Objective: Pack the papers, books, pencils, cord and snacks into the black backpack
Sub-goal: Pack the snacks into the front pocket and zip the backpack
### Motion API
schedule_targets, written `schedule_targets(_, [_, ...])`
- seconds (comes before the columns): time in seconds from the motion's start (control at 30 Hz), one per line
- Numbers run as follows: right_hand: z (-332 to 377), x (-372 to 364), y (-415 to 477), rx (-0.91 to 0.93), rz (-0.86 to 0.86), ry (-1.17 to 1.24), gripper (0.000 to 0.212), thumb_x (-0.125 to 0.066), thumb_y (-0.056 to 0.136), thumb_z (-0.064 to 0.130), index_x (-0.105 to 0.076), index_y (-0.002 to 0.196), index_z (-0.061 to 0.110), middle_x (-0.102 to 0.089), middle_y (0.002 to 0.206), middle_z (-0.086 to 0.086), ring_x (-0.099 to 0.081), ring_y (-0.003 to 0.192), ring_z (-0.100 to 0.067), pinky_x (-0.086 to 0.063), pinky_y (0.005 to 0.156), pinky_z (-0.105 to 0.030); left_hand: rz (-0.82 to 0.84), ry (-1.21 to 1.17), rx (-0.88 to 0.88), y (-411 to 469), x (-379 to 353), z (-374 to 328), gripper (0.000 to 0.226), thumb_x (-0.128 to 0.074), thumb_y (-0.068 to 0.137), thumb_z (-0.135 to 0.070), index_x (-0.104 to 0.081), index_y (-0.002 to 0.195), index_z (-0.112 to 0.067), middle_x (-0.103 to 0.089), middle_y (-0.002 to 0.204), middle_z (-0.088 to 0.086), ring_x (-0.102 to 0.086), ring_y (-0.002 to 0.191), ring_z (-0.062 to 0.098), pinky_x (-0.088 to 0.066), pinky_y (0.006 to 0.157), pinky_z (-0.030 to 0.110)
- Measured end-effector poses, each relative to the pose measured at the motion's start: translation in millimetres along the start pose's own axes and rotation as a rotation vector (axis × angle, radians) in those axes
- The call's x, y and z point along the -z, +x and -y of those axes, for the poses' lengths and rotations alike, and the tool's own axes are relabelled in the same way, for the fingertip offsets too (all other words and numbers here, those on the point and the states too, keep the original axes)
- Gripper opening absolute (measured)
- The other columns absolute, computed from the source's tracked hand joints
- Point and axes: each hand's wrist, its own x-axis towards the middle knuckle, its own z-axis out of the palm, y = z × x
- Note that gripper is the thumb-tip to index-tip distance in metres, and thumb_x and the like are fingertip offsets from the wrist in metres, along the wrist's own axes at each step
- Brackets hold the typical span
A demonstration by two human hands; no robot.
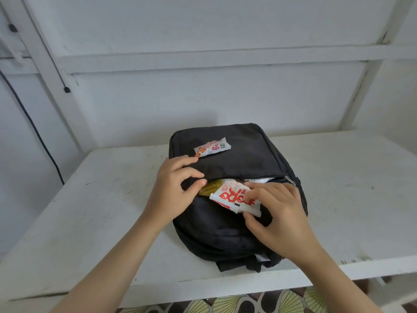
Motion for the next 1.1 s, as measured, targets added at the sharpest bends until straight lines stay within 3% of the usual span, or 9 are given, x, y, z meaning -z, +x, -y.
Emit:
schedule_targets(0.17, [6,-16,14,0.113,0.019,-0.054,0.027,-0.052,0.083,0.042,-0.066,0.098,0.024,-0.065,0.117,0.005,-0.058,0.108,-0.015,-0.029,0.100,-0.031,-0.057,-0.111,0.126,4,-3,-12,0.006,-0.071,0.080,-0.011,-0.073,0.081,-0.017,-0.061,0.113,-0.009,-0.054,0.110,0.008,-0.040,0.093,0.017])
schedule_targets(0.3, [8,-24,27,0.133,-0.030,-0.031,0.025,-0.052,0.083,0.037,-0.070,0.092,0.022,-0.065,0.117,0.002,-0.059,0.108,-0.017,-0.030,0.099,-0.033,-0.100,-0.162,0.156,4,-2,-15,0.010,-0.069,0.081,-0.007,-0.070,0.080,-0.017,-0.060,0.113,-0.009,-0.052,0.106,-0.002,-0.036,0.089,0.002])
schedule_targets(0.53, [12,-36,35,0.120,-0.251,-0.201,0.014,-0.073,0.075,0.029,-0.070,0.079,0.016,-0.057,0.126,-0.014,-0.044,0.117,-0.028,-0.030,0.097,-0.040,-0.151,-0.226,0.132,-1,-5,-18,0.012,-0.066,0.082,-0.004,-0.068,0.082,-0.016,-0.062,0.109,-0.009,-0.056,0.104,-0.001,-0.040,0.088,0.006])
schedule_targets(0.63, [11,-40,41,0.032,-0.326,-0.241,0.036,-0.079,0.068,0.028,-0.057,0.094,0.015,-0.047,0.131,-0.016,-0.041,0.119,-0.032,-0.031,0.097,-0.045,-0.144,-0.252,0.147,-5,-7,-19,0.012,-0.065,0.083,-0.004,-0.067,0.083,-0.017,-0.062,0.107,-0.013,-0.056,0.102,-0.007,-0.043,0.088,0.008])
schedule_targets(0.77, [12,-47,54,-0.055,-0.352,-0.293,0.058,-0.080,0.060,0.019,-0.043,0.104,0.017,-0.035,0.134,-0.016,-0.037,0.124,-0.036,-0.030,0.100,-0.051,-0.107,-0.278,0.173,-11,-11,-21,0.015,-0.063,0.084,-0.002,-0.066,0.085,-0.017,-0.065,0.104,-0.013,-0.055,0.110,-0.001,-0.041,0.093,0.008])
schedule_targets(0.9, [13,-41,61,-0.021,-0.131,-0.228,0.062,-0.074,0.059,0.018,-0.044,0.114,0.019,-0.037,0.140,-0.017,-0.032,0.132,-0.038,-0.030,0.105,-0.056,-0.061,-0.226,0.139,-13,-11,-17,0.011,-0.063,0.084,-0.002,-0.066,0.086,-0.013,-0.063,0.105,-0.013,-0.050,0.113,-0.005,-0.036,0.092,0.003])
schedule_targets(1.0, [10,-20,72,0.071,0.162,0.249,0.059,-0.059,0.066,0.022,-0.046,0.124,0.020,-0.044,0.134,0.001,-0.031,0.132,-0.016,-0.024,0.112,-0.045,0.007,-0.232,0.144,-16,-9,-11,0.011,-0.065,0.084,-0.004,-0.066,0.086,-0.015,-0.062,0.105,-0.018,-0.049,0.113,-0.011,-0.036,0.097,0.006])
schedule_targets(1.03, [9,-15,79,0.046,0.172,0.348,0.056,-0.054,0.068,0.022,-0.049,0.124,0.019,-0.048,0.129,0.005,-0.035,0.127,-0.010,-0.027,0.111,-0.039,0.021,-0.234,0.152,-17,-9,-10,0.011,-0.065,0.083,-0.005,-0.066,0.086,-0.016,-0.062,0.106,-0.020,-0.049,0.112,-0.013,-0.036,0.098,0.007])
schedule_targets(1.1, [4,-15,98,0.033,0.102,0.311,0.052,-0.050,0.073,0.019,-0.053,0.125,0.020,-0.054,0.128,0.005,-0.042,0.124,-0.012,-0.033,0.107,-0.040,0.029,-0.228,0.158,-19,-10,-9,0.010,-0.066,0.083,-0.007,-0.067,0.086,-0.017,-0.061,0.106,-0.021,-0.047,0.112,-0.017,-0.033,0.097,0.004])
